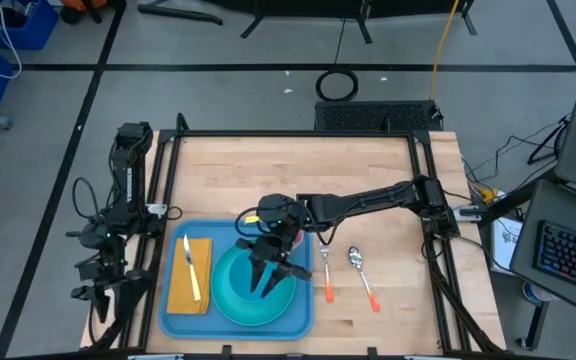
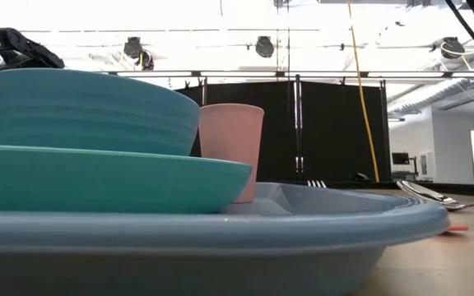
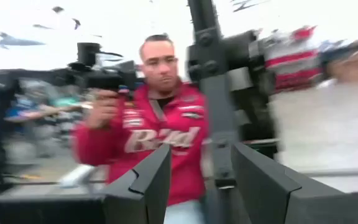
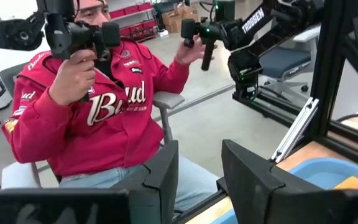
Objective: Set up tray
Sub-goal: Put the yellow table knife on top of the yellow table napkin on the blue tray
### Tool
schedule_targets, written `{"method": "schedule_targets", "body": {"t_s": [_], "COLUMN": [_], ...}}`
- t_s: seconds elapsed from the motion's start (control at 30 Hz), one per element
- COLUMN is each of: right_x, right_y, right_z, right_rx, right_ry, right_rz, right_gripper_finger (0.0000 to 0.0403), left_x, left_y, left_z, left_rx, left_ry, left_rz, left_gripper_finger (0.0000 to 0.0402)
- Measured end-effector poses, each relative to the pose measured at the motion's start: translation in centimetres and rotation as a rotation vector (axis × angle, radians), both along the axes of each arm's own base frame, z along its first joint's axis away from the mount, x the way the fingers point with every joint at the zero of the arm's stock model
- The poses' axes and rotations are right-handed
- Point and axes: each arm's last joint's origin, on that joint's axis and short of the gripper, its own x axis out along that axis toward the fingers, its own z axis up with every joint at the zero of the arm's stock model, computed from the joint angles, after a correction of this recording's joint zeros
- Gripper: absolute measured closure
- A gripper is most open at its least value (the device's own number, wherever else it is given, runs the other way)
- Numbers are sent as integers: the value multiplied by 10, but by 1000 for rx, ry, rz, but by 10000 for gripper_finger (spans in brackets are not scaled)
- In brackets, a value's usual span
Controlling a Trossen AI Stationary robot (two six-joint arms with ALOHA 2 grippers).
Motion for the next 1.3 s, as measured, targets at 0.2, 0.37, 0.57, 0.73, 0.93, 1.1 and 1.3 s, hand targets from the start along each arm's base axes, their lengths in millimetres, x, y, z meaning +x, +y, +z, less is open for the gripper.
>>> {"method": "schedule_targets", "body": {"t_s": [0.2,0.37,0.57,0.73,0.93,1.1,1.3], "right_x": [0,-1,-3,-6,-8,-16,-39], "right_y": [0,3,16,27,37,35,28], "right_z": [-1,-1,-2,-2,-1,7,26], "right_rx": [10,10,16,16,14,-11,-115], "right_ry": [20,25,48,50,40,26,-35], "right_rz": [-4,3,27,51,74,76,-16], "right_gripper_finger": [289,289,289,289,289,289,289], "left_x": [6,14,12,14,15,15,15], "left_y": [7,11,9,9,10,10,10], "left_z": [15,13,10,3,3,3,5], "left_rx": [-98,19,35,181,201,201,259], "left_ry": [-118,-146,-160,-257,-265,-269,-388], "left_rz": [250,572,519,610,655,657,674], "left_gripper_finger": [229,229,229,229,229,229,229]}}
